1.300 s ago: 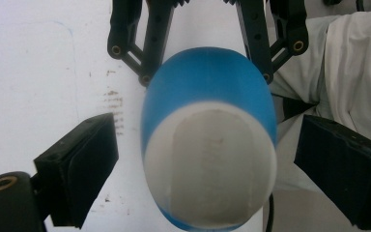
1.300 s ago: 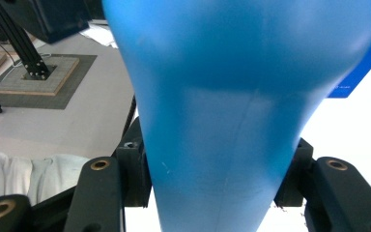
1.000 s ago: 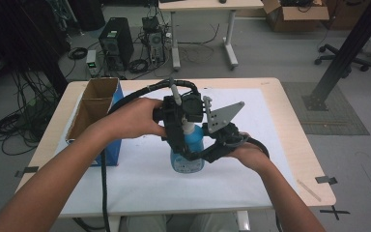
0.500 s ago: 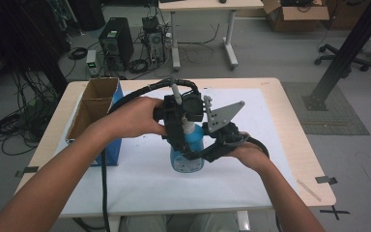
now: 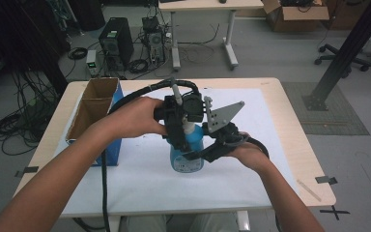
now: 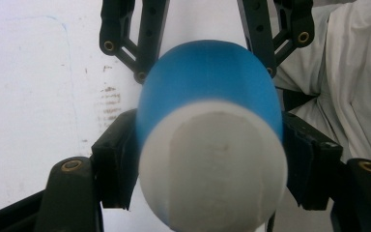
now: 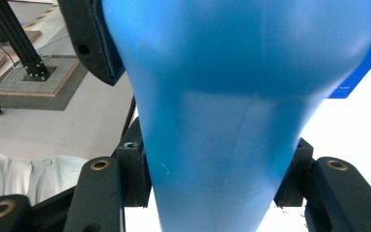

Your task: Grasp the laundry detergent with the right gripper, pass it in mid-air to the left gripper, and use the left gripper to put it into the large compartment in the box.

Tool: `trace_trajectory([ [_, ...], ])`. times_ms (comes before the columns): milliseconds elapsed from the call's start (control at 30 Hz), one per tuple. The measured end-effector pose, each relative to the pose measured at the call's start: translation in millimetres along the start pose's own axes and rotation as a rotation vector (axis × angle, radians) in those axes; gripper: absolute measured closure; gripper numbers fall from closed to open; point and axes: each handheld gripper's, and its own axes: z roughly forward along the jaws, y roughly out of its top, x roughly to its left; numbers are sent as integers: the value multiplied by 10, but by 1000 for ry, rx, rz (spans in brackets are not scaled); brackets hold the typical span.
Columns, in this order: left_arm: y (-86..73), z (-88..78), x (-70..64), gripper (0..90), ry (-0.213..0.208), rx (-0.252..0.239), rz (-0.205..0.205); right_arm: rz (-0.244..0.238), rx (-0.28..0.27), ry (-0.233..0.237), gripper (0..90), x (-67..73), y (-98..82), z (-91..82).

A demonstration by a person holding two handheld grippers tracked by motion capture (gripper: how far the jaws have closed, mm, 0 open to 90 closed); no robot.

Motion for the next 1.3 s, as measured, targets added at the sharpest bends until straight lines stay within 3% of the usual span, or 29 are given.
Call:
trace_trajectory([
  [767, 26, 1, 1, 377, -7, 3, 4, -9, 2, 3, 439, 11, -5, 2],
  [833, 27, -17, 8, 378, -5, 10, -4, 10, -7, 26, 366, -5, -13, -8],
  [867, 25, -32, 4, 378, 2, 14, -9, 21, -4, 21, 278, -11, -23, -21],
  [933, 17, -69, 11, 378, 17, 17, -22, 34, 26, -17, 204, -25, -55, -76],
  [1067, -14, -162, 58, 377, 49, 21, -64, 66, 27, -41, 134, -24, -139, -264],
  [1300, -71, -355, 159, 377, 103, 41, -149, 93, 149, -134, 54, -10, -264, -591],
])
